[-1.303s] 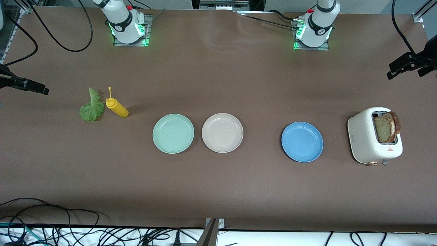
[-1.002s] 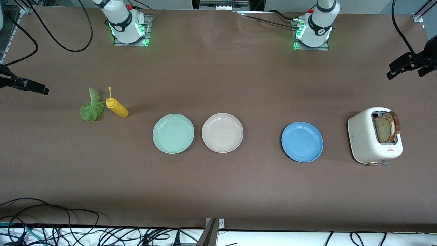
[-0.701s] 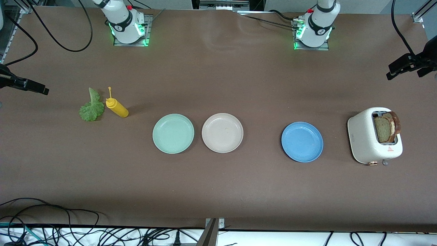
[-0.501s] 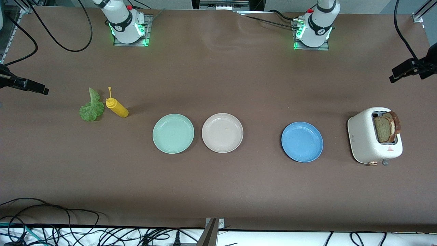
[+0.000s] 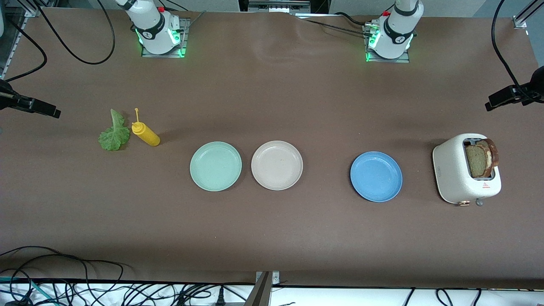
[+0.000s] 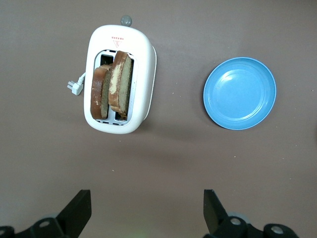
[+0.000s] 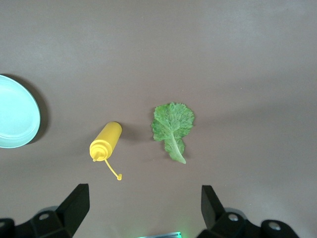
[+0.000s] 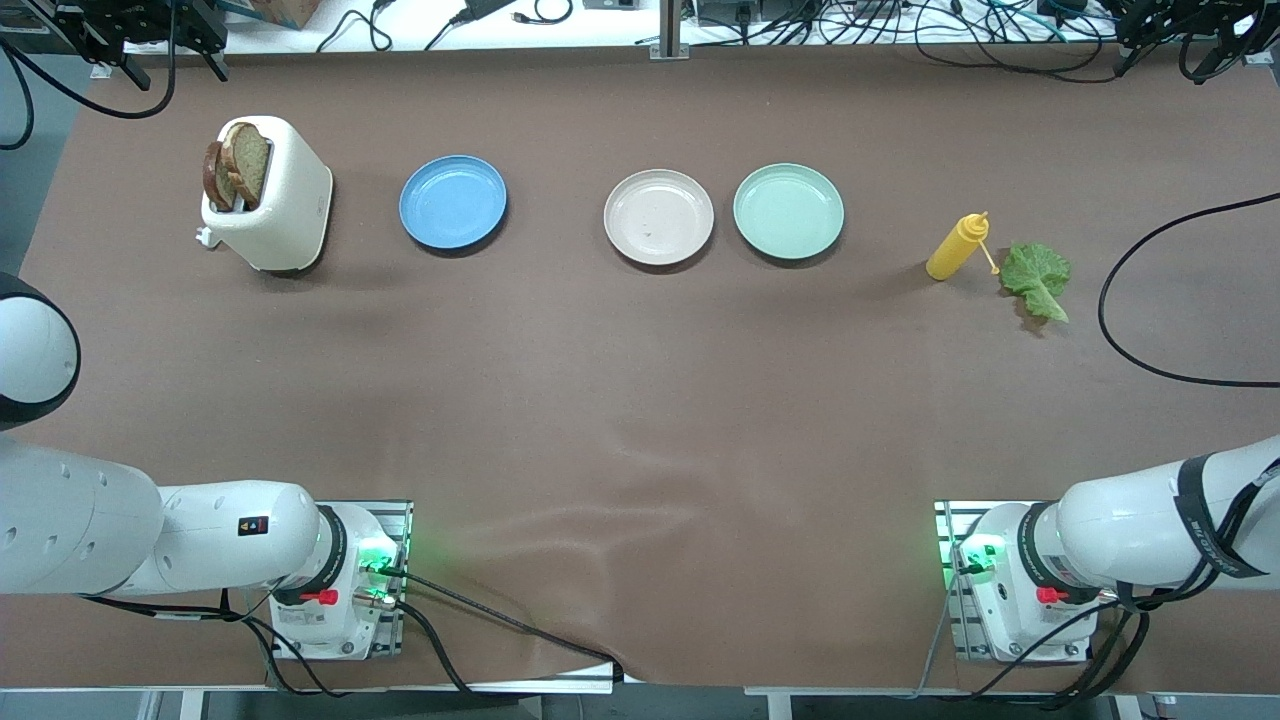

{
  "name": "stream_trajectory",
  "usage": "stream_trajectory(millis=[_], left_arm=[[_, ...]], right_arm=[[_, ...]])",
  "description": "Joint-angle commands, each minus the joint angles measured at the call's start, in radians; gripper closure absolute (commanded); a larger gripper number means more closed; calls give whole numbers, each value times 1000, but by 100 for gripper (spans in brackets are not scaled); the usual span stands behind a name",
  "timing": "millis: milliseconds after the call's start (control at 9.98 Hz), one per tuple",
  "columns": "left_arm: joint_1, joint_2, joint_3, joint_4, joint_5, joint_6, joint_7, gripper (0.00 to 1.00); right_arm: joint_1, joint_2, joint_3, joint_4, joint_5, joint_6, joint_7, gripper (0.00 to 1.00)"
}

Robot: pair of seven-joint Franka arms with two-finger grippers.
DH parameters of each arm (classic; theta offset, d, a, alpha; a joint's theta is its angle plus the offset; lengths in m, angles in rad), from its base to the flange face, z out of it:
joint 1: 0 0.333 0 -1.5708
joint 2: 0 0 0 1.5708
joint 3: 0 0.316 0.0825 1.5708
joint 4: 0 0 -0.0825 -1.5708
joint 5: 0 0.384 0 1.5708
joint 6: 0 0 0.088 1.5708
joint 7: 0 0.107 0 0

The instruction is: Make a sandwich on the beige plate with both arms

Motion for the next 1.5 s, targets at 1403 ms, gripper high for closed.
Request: stream_trajectory(millis=[1403], left_arm=[[10, 9, -48, 83, -9, -25, -82, 0]], right_arm=[[-1, -16, -1, -4, -5, -10, 12, 0]])
